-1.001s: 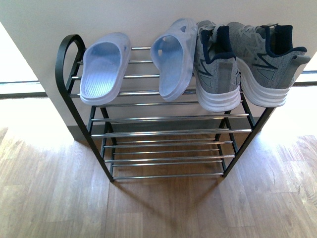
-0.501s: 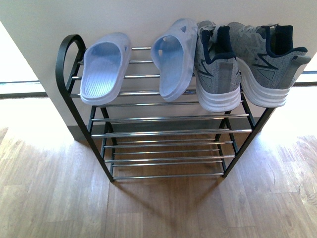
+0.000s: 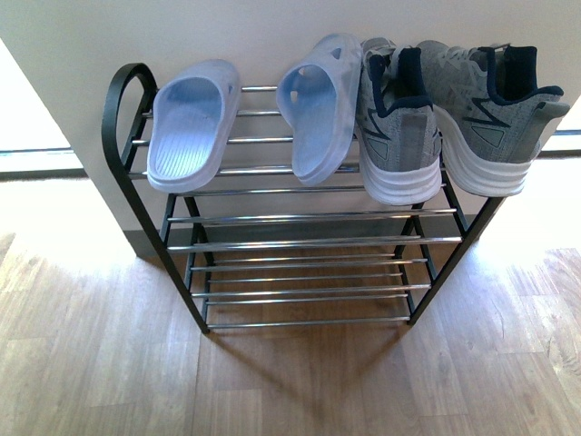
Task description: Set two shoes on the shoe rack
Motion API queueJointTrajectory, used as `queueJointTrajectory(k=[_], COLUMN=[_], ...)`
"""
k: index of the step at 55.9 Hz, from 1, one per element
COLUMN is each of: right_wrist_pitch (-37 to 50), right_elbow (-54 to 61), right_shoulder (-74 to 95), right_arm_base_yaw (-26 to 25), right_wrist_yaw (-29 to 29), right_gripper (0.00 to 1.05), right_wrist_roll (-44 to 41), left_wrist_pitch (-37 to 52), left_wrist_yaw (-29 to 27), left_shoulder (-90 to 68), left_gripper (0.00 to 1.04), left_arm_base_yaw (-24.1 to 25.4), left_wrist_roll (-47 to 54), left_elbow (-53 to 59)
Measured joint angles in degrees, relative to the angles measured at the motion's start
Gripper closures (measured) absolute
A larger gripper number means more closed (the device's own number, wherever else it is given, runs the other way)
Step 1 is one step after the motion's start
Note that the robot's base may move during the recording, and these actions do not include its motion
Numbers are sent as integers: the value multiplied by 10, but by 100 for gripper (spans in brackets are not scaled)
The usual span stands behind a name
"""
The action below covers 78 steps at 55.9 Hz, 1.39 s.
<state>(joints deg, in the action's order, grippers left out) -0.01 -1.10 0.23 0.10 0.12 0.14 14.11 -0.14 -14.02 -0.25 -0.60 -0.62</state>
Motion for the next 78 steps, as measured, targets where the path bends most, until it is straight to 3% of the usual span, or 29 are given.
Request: queueJointTrajectory(k=[14,21,43,51,59,65,69,78], right_wrist_pitch=[0,0,0,0,0,0,0,0], right_elbow=[0,0,0,0,0,0,0,0], right_shoulder=[0,0,0,0,0,0,0,0], right_arm_base_yaw=[0,0,0,0,0,0,0,0], right_wrist_yaw=[0,0,0,0,0,0,0,0], right_gripper=[9,9,9,9,9,9,9,9], right_wrist_roll=[0,0,0,0,0,0,0,0], left_wrist_pitch=[-38,-136,-141,-141,-141,-141,-141,-141], left_wrist_yaw=[0,2,2,1,1,2,2,1], left_shoulder=[38,120,131,131,131,131,131,131], left_gripper=[103,103,103,79,44,26,9,9], left_arm_base_yaw=[0,0,1,1,1,1,1,1], left_wrist_roll=[0,0,0,0,0,0,0,2], left_elbow=[0,-1,-1,-1,-1,-1,-1,-1])
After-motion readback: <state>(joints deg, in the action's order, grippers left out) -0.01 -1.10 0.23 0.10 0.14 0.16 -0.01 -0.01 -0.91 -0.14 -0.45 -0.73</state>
